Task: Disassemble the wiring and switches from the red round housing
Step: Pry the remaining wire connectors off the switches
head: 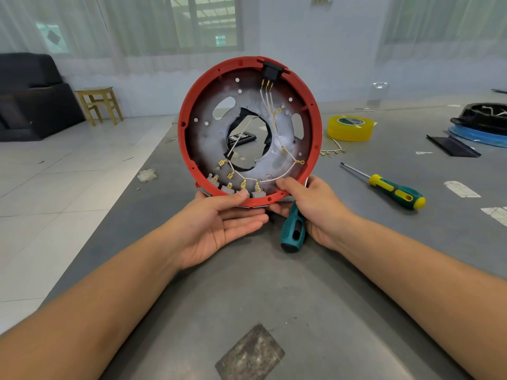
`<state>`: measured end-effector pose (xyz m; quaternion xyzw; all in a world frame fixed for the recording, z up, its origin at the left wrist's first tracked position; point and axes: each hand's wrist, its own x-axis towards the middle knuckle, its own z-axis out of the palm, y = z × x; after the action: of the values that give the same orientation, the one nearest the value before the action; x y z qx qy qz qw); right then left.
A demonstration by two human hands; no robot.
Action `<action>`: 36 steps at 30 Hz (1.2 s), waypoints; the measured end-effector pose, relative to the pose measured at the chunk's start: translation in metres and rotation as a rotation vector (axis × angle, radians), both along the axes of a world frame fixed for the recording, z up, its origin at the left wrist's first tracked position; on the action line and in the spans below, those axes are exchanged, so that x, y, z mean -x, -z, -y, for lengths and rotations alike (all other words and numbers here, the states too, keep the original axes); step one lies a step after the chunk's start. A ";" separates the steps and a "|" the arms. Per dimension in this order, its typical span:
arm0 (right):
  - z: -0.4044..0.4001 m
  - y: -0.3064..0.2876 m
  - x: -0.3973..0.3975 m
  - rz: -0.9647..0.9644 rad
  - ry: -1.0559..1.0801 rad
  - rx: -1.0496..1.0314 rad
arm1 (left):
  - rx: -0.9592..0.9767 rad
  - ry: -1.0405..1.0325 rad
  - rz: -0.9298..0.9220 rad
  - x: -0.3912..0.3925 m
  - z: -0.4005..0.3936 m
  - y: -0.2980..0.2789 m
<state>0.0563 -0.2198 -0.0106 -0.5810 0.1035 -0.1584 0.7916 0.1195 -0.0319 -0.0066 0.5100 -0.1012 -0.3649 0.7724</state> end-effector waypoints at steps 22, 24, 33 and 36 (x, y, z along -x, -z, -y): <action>-0.002 -0.001 0.001 -0.023 -0.013 0.001 | -0.027 0.071 -0.126 -0.004 0.002 -0.002; -0.002 -0.002 0.001 -0.028 -0.045 0.009 | -0.029 0.071 -0.135 -0.006 0.001 -0.003; -0.001 -0.001 -0.001 -0.034 -0.109 0.047 | -0.017 0.070 -0.137 -0.004 0.000 -0.005; -0.002 0.002 -0.002 -0.024 -0.102 0.079 | -0.022 0.052 -0.142 -0.004 0.000 -0.006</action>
<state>0.0587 -0.2182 -0.0121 -0.6181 0.0770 -0.1149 0.7738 0.1230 -0.0316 -0.0007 0.4883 -0.0554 -0.4212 0.7623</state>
